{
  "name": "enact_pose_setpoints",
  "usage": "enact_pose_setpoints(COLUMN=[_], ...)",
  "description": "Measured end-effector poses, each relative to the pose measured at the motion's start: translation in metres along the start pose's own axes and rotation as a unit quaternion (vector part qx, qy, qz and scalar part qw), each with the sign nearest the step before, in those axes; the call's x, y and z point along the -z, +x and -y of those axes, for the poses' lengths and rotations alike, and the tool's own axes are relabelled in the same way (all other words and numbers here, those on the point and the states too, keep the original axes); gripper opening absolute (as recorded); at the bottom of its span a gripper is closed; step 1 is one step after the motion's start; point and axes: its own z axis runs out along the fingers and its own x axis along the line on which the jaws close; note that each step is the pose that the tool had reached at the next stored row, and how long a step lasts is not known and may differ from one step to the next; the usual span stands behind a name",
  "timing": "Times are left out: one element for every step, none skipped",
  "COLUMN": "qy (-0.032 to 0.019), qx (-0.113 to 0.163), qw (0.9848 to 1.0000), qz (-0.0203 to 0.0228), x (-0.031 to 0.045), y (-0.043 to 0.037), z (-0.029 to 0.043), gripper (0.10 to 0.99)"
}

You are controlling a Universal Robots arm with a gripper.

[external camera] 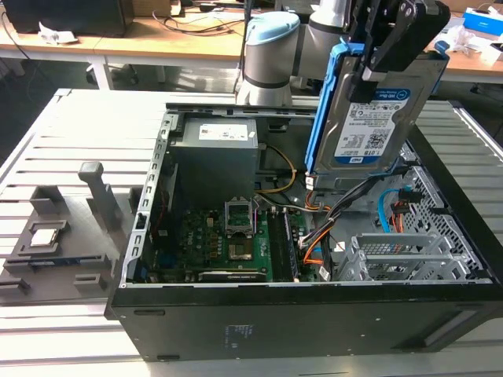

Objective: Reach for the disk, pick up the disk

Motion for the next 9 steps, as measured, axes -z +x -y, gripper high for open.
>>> enact_pose_setpoints(qy=[0.0,0.0,0.0,0.0,0.0,0.0,0.0,0.0,0.0], qx=[0.0,0.0,0.0,0.0,0.0,0.0,0.0,0.0,0.0], qw=[1.0,1.0,1.0,1.0,1.0,1.0,1.0,1.0,1.0], qz=[0.0,0.0,0.0001,0.0,0.0,0.0001,0.0,0.0,-0.0002], x=[-0.0001,-0.0002,-0.0003,-0.0004,-0.0005,-0.0007,-0.0008,-0.0009,-0.0009], y=[0.0038,0.0065,0.0096,0.0129,0.0189,0.0239,0.0258,0.0278,0.0296], z=[-0.0014,-0.0023,-0.0032,-0.004,-0.0054,-0.0062,-0.0064,-0.0066,-0.0067], gripper=[0.365,0.365,0.365,0.365,0.365,0.365,0.365,0.365,0.365])
